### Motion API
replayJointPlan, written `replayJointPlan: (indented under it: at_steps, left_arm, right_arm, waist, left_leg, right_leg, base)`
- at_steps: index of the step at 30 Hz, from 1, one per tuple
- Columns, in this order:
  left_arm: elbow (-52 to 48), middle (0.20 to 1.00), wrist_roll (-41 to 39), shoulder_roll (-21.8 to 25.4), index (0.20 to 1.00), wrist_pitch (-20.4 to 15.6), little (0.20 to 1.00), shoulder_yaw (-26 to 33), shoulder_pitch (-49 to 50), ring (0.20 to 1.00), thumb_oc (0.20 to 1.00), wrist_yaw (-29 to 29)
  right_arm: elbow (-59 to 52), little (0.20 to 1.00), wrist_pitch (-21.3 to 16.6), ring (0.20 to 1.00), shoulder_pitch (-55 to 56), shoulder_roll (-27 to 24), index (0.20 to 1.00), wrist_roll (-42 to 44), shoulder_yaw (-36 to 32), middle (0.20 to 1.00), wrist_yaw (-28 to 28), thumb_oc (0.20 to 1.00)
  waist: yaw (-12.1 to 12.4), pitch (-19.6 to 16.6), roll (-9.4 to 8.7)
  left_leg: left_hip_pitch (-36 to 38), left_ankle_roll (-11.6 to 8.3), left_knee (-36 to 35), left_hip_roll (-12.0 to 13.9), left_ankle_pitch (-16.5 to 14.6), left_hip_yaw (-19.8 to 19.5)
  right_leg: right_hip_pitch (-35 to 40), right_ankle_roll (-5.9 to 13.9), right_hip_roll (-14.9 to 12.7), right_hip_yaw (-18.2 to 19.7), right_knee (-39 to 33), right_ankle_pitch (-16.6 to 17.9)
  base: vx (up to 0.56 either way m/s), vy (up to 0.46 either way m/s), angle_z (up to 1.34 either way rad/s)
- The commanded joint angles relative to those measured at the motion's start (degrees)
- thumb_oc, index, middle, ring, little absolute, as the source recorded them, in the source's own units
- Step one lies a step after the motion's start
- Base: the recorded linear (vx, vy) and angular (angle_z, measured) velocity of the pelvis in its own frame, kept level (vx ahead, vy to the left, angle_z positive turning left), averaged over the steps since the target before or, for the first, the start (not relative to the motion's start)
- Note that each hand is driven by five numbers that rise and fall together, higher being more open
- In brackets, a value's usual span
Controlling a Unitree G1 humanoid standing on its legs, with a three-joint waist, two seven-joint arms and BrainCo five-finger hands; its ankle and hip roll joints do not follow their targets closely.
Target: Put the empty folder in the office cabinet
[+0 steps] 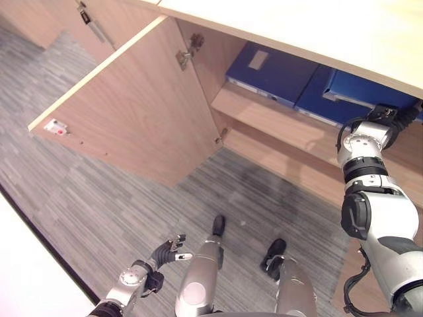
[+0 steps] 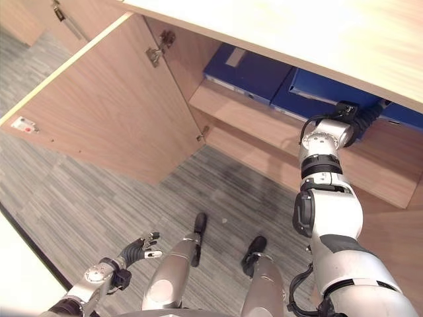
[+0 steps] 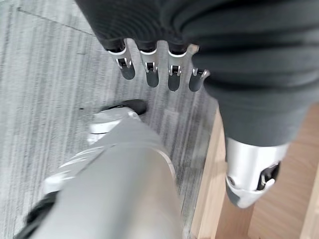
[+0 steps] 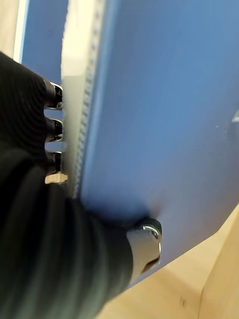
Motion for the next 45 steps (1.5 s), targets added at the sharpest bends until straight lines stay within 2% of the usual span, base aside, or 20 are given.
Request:
replayJointPlan:
  at_steps: [1,7,8,9,10,12,15,16,19,20,22,26,28,34,39,41,45]
  left_arm:
    - [-0.31,1.0,2.52,2.47,1.0,-1.22,1.0,-1.91,-0.27,1.0,1.0,0.27]
    - [-1.08,1.0,2.98,4.22,1.0,-1.33,1.0,-1.82,-1.99,1.0,1.0,0.42]
    - [-1.31,1.0,2.89,5.08,1.0,-1.46,1.0,-1.31,-2.62,1.0,1.0,0.72]
    - [-1.35,1.0,2.88,5.19,1.0,-1.45,1.0,-1.24,-2.59,1.0,1.0,0.71]
    - [-1.53,1.0,2.14,6.43,1.0,-1.72,1.0,-0.28,-3.16,1.0,1.0,1.48]
    - [-0.99,1.0,0.81,6.48,1.0,-1.75,1.0,0.48,-3.41,1.0,1.0,2.05]
    - [-1.39,1.0,0.65,6.88,1.0,-1.94,1.0,-0.78,-4.12,1.0,1.0,1.59]
    - [-1.23,1.0,0.71,6.68,1.0,-1.97,1.0,-1.14,-4.37,1.0,1.0,1.23]
    - [-0.51,1.0,1.25,6.83,1.0,-2.2,1.0,-1.79,-4.96,1.0,1.0,0.65]
    - [-0.33,1.0,1.63,6.77,1.0,-2.24,1.0,-1.95,-4.75,1.0,1.0,0.52]
    - [-1.36,1.0,1.7,6.63,1.0,-2.22,1.0,-1.83,-3.67,1.0,1.0,0.18]
    - [-5.01,1.0,1.08,6.86,1.0,-1.83,1.0,-2.15,-1.51,1.0,1.0,-1.03]
    - [-8.09,1.0,0.25,7.42,1.0,-1.22,1.0,-2.7,0.18,1.0,1.0,-2.09]
    - [-11.15,1.0,-0.25,7.63,1.0,-0.1,1.0,-3.95,1.19,1.0,1.0,-2.79]
    - [-13.98,1.0,-0.59,8.25,1.0,0.29,1.0,-5.2,1.54,1.0,1.0,-3.44]
    - [-15.63,1.0,-1.32,8.66,1.0,0.48,1.0,-5.64,1.72,1.0,1.0,-3.76]
    - [-17.3,1.0,-1.9,9.3,1.0,0.84,1.0,-6.19,1.69,1.0,1.0,-4.05]
  right_arm:
    - [-9.04,0.2,-1.34,0.2,-0.63,-3.25,0.2,-4.46,1.97,0.2,2.79,0.2]
    - [-9.08,0.2,-1.04,0.2,0.88,-2.75,0.2,-4.64,1.9,0.2,2.94,0.2]
    - [-8.94,0.2,-0.86,0.2,1.26,-1.81,0.2,-4.82,1.88,0.2,2.85,0.2]
    - [-8.97,0.2,-0.86,0.2,1.25,-1.72,0.2,-4.87,1.82,0.2,2.83,0.2]
    - [-8.99,0.2,-0.53,0.2,-0.12,-0.27,0.2,-4.43,2.01,0.2,3.1,0.2]
    - [-7.82,0.2,-0.07,0.2,-1.48,1.06,0.2,-4.18,2.38,0.2,3.17,0.2]
    - [-6.77,0.2,-0.15,0.2,-2.77,1.26,0.2,-3.14,1.96,0.2,3.57,0.2]
    - [-6.72,0.2,-0.22,0.2,-3.14,0.66,0.2,-2.76,2.06,0.2,3.75,0.2]
    - [-7.11,0.2,-0.38,0.2,-2.76,-1.15,0.2,-2.76,2.59,0.2,3.56,0.2]
    - [-6.88,0.2,-0.18,0.2,-2.62,-1.51,0.2,-2.9,2.46,0.2,3.72,0.2]
    - [-6.28,0.2,0.1,0.2,-2.54,-2.75,0.2,-2.75,2.06,0.2,3.91,0.2]
    - [-6.2,0.2,0.16,0.2,-2.41,-4.73,0.2,-3.06,2.03,0.2,3.89,0.2]
    - [-5.26,0.2,0.9,0.2,-3.06,-5.91,0.2,-3.42,2.67,0.2,3.93,0.2]
    - [-3.52,0.2,1.64,0.2,-4.84,-7.0,0.2,-3.75,3.6,0.2,3.92,0.2]
    - [-2.61,0.2,2.1,0.2,-5.98,-7.13,0.2,-3.31,3.85,0.2,4.23,0.2]
    - [-1.49,0.2,2.47,0.2,-7.05,-7.86,0.2,-3.5,4.41,0.2,4.28,0.2]
    - [-0.33,0.2,2.94,0.2,-8.42,-8.58,0.2,-3.78,5.56,0.2,4.19,0.2]
  waist:
    - [1.23,-1.74,-1.56]
    - [1.54,-1.94,-3.58]
    - [1.46,-1.5,-4.32]
    - [1.44,-1.44,-4.46]
    - [1.06,-0.03,-4.5]
    - [1.49,0.61,-4.14]
    - [1.05,0.81,-3.54]
    - [0.82,0.81,-3.23]
    - [0.17,0.66,-3.31]
    - [0.05,0.72,-3.28]
    - [0.41,0.04,-2.8]
    - [0.52,-0.4,-1.27]
    - [0.45,-0.53,0.07]
    - [-0.13,0.2,2.74]
    - [-0.47,0.68,4.48]
    - [-0.52,1.14,5.83]
    - [-0.49,1.56,6.84]
  left_leg:
    - [-0.41,-0.17,-0.98,-1.64,3.97,1.73]
    - [-1.47,0.75,1.39,-3.56,2.13,2.13]
    - [-1.21,1.34,2.07,-4.05,0.96,1.98]
    - [-1.26,1.45,2.19,-4.17,0.87,2.06]
    - [-0.97,2.24,3.25,-4.01,0.02,2.23]
    - [-0.89,3.34,3.58,-2.89,-0.61,2.95]
    - [0.15,2.98,2.46,-3.2,-1.47,1.66]
    - [1.08,2.19,1.9,-3.05,-2.21,1.62]
    - [1.09,1.23,3.0,-3.76,-3.38,1.23]
    - [0.6,1.26,3.31,-4.23,-2.99,1.31]
    - [0.49,1.17,3.91,-4.58,-3.75,1.6]
    - [0.68,1.19,4.11,-4.6,-3.63,1.71]
    - [0.81,1.13,5.25,-4.55,-4.81,1.71]
    - [-0.03,0.76,7.89,-3.56,-5.7,1.71]
    - [-0.76,0.44,8.97,-2.85,-5.83,1.84]
    - [-1.54,0.28,9.95,-2.51,-5.83,1.71]
    - [-2.69,0.17,11.68,-2.11,-6.24,1.55]
  right_leg:
    - [11.72,6.73,0.09,0.98,-3.94,-7.06]
    - [13.35,8.7,-2.07,0.16,-3.92,-6.12]
    - [12.9,10.2,-2.58,0.32,-1.31,-4.53]
    - [12.74,10.35,-2.77,0.43,-1.0,-4.59]
    - [9.66,12.69,-3.86,0.71,4.65,-0.72]
    - [7.4,14.57,-4.07,-0.26,9.05,1.52]
    - [6.02,12.68,-4.49,1.5,0.58,1.07]
    - [5.02,12.07,-5.54,3.21,-5.51,3.26]
    - [5.88,12.48,-6.96,6.33,-12.68,5.51]
    - [6.18,12.27,-7.19,6.39,-13.75,7.4]
    - [7.34,12.81,-7.24,6.2,-14.87,8.19]
    - [7.3,12.89,-7.41,6.03,-14.91,8.75]
    - [7.06,12.76,-7.39,5.85,-13.88,7.55]
    - [4.89,11.74,-6.91,6.6,-10.28,5.09]
    - [3.3,11.18,-6.5,7.25,-7.91,3.57]
    - [1.72,10.72,-6.19,7.54,-5.71,2.42]
    - [0.0,10.15,-5.85,7.63,-3.03,0.94]
  base:
    - [0.14,0.15,-0.24]
    - [0.12,0.099,0.08]
    - [0.07,0.048,0.24]
    - [0.07,0.119,0.24]
    - [0.01,0.117,0.15]
    - [0.04,0.075,-0.15]
    - [0.08,-0.046,-0.18]
    - [0.13,-0.101,-0.26]
    - [0.1,-0.128,-0.29]
    - [0.03,-0.109,-0.09]
    - [0.04,-0.06,-0.04]
    - [0.01,-0.03,0.0]
    - [0.04,-0.066,0.03]
    - [0.01,-0.069,-0.02]
    - [0.01,-0.055,-0.06]
    - [0.01,-0.068,-0.04]
    - [0.0,-0.063,0.02]
